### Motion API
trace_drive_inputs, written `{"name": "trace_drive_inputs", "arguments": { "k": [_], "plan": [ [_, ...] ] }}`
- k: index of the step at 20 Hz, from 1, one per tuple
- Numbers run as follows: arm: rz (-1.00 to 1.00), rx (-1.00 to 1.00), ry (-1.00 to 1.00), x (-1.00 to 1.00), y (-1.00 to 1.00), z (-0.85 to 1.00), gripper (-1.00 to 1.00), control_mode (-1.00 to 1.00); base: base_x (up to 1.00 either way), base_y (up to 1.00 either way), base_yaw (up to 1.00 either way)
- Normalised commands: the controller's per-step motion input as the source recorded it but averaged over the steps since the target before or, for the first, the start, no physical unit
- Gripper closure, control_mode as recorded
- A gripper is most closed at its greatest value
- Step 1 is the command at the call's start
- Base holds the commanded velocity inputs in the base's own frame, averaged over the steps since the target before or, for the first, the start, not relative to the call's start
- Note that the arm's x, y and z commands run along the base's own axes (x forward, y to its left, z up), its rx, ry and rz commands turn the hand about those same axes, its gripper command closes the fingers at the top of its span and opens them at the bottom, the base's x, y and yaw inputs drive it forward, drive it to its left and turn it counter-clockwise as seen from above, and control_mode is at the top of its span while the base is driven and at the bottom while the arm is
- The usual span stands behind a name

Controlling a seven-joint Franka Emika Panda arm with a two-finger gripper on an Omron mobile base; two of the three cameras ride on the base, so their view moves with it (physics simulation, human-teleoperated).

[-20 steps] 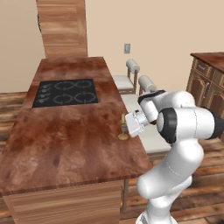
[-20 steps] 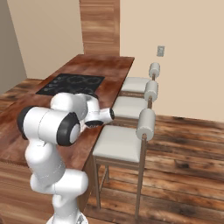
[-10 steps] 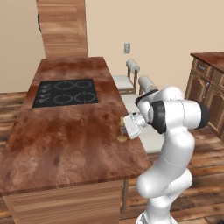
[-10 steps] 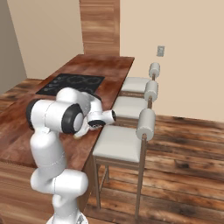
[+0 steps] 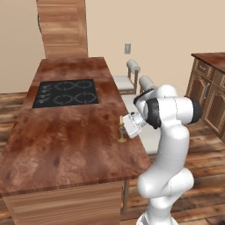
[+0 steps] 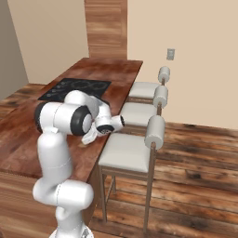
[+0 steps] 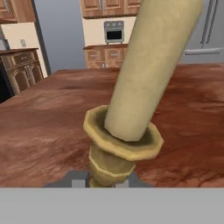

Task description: Get the candle and the beer from the cabinet and move them to the dining counter.

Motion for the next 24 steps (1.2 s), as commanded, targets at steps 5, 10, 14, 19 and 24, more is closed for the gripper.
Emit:
{"name": "trace_drive_inputs", "arguments": {
  "k": [5,10,14,19,24],
  "plan": [
    [0.05,0.0,0.0,0.18,0.01,-0.36,1.0,-1.0,0.0,0.0,0.0],
    [0.08,0.0,-0.05,-0.16,0.03,-0.43,-1.0,-1.0,0.0,0.0,0.0],
    [0.02,0.0,-0.01,-0.35,0.06,-0.09,-1.0,-1.0,0.0,0.0,0.0],
    [0.0,0.0,-0.07,-0.41,0.0,0.0,-1.0,-1.0,0.0,0.0,0.0],
    [0.0,0.0,-0.07,-0.41,0.0,0.0,-1.0,-1.0,0.0,0.0,0.0]
  ]
}}
